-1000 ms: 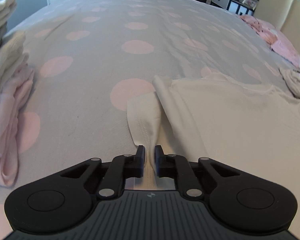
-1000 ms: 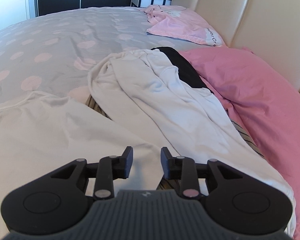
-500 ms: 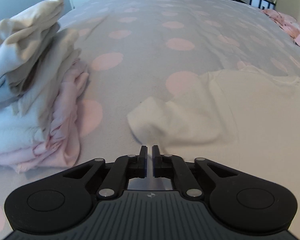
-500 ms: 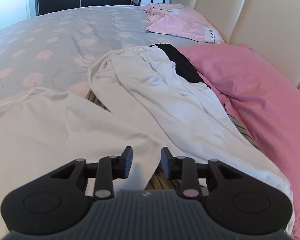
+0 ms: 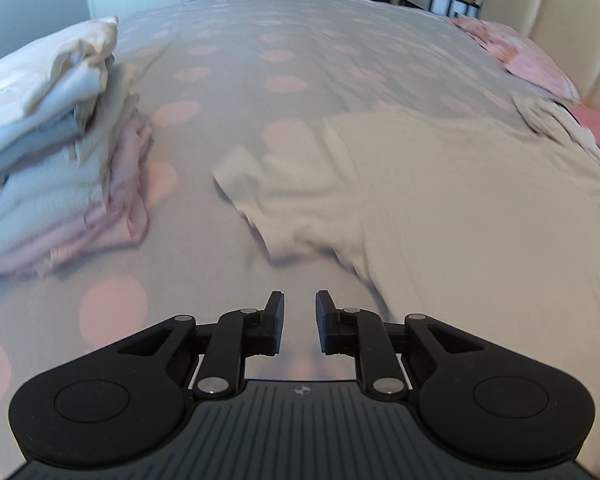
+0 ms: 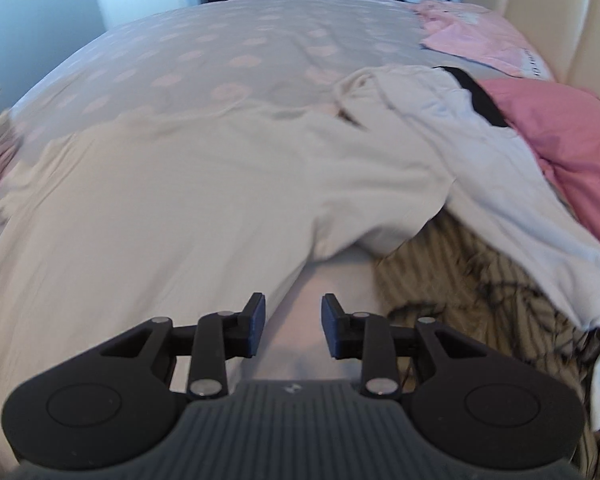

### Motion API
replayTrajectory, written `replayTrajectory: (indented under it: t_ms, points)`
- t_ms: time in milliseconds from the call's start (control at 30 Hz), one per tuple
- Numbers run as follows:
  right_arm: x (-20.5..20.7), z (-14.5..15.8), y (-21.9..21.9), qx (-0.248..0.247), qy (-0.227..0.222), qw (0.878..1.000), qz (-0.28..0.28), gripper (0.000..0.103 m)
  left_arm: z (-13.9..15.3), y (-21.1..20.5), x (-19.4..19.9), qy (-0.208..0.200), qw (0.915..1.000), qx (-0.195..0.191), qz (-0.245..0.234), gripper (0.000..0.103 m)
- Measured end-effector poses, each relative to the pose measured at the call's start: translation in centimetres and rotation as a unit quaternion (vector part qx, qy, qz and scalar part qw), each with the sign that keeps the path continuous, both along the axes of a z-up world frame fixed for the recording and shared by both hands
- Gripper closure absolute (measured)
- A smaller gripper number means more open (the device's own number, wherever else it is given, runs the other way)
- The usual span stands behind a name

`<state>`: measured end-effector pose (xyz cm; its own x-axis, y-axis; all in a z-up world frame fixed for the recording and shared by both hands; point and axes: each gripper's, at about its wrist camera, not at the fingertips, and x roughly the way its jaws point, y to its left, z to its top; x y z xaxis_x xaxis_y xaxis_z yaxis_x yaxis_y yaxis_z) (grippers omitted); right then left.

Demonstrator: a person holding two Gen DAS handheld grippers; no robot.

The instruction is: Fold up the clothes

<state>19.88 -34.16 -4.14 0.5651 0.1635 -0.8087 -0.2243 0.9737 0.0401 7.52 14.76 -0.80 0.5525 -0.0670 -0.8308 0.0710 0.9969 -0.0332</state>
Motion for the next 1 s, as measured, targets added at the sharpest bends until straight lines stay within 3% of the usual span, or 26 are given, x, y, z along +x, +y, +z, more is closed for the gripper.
replayTrajectory:
  t_ms: [267,467,600,800,900,1000]
  points:
    - [-7.0,-1.2,3.1,0.002,0.022,0.998,0.058,0.069,-1.0,-3.3,-10.0,0.048,0.9948,-0.008,-0.090,0.084]
    - [-10.9,-2.1,6.5,0.008,0.041,0.994,0.104,0.069,-3.5,-7.3,-15.4,0.093,0.9741,0.032,-0.204,0.081]
    - [-12.2,-1.7,8.4,0.006,0.036,0.991,0.130,0.069,-5.3,-8.6,-17.8,0.108,0.9620,0.054,-0.245,0.081]
    - [-12.8,-1.2,9.7,0.005,0.026,0.990,0.140,0.068,-6.8,-8.5,-18.2,0.116,0.9641,0.055,-0.233,0.081]
    - [-12.9,-1.3,9.8,-0.001,0.027,0.990,0.137,0.068,-6.4,-8.2,-18.2,0.121,0.9653,0.045,-0.227,0.103]
    - [-12.2,-1.5,9.7,-0.008,0.032,0.992,0.121,0.068,-5.1,-7.3,-18.7,0.133,0.9688,0.025,-0.207,0.103]
